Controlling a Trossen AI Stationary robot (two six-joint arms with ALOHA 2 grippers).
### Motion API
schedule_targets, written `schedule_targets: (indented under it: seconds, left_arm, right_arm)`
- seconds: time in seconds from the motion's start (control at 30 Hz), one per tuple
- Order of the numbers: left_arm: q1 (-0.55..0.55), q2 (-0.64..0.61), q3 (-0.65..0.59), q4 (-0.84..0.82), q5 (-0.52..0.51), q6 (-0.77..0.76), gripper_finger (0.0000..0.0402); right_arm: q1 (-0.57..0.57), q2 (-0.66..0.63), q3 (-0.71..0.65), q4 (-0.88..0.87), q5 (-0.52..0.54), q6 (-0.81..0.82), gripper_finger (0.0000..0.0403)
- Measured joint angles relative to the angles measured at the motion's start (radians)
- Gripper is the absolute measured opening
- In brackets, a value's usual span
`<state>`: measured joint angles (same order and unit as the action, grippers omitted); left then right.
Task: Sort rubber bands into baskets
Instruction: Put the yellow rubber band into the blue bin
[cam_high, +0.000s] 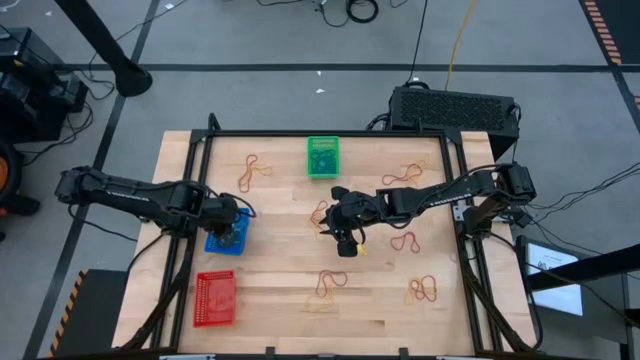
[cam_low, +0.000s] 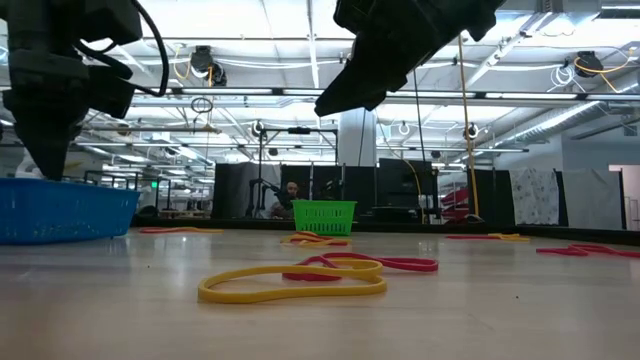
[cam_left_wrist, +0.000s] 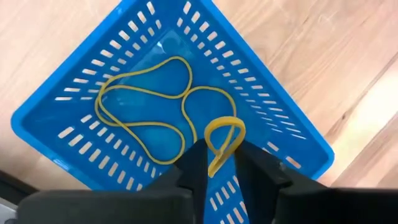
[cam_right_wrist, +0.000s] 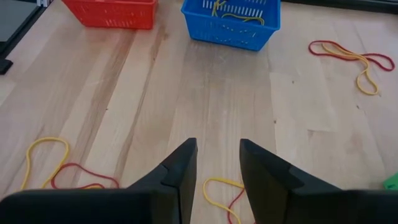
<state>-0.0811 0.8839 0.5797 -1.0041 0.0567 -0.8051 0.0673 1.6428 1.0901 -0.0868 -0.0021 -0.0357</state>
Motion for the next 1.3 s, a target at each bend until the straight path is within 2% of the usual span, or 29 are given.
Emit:
schedule_targets:
  seconds: [0.17,0.47,0.7,0.9,1.1,1.2,1.3]
  left_arm:
    - [0.000,0.000,0.000,-0.014,0.034,0.006,0.0100]
    - [0.000,0.000,0.000,-0.063,0.293,0.000,0.0102]
    - [0.000,0.000,0.000,-0.061,0.367,0.006,0.0102]
    - [0.002,0.000,0.000,-0.012,0.364,0.062,0.0103]
    - [0.002,-0.001,0.000,0.242,0.353,0.185,0.0103]
    - [0.002,-0.001,0.000,0.430,0.295,0.280,0.0103]
    - [0.002,-0.001,0.001,0.596,0.167,0.418,0.0103]
  right_arm:
    - [0.000,0.000,0.000,-0.001,0.000,-0.001,0.0114]
    - [0.000,0.000,0.000,-0.001,0.000,-0.002,0.0114]
    - [0.000,0.001,0.000,-0.001,0.000,-0.002,0.0114]
    - [0.000,0.001,0.000,0.000,0.000,-0.002,0.0114]
    - [0.000,0.001,0.000,0.003,0.000,0.023,0.0114]
    - [0.000,0.001,0.000,-0.016,-0.001,0.058,0.0114]
    - [0.004,0.001,0.000,-0.072,-0.004,0.085,0.0114]
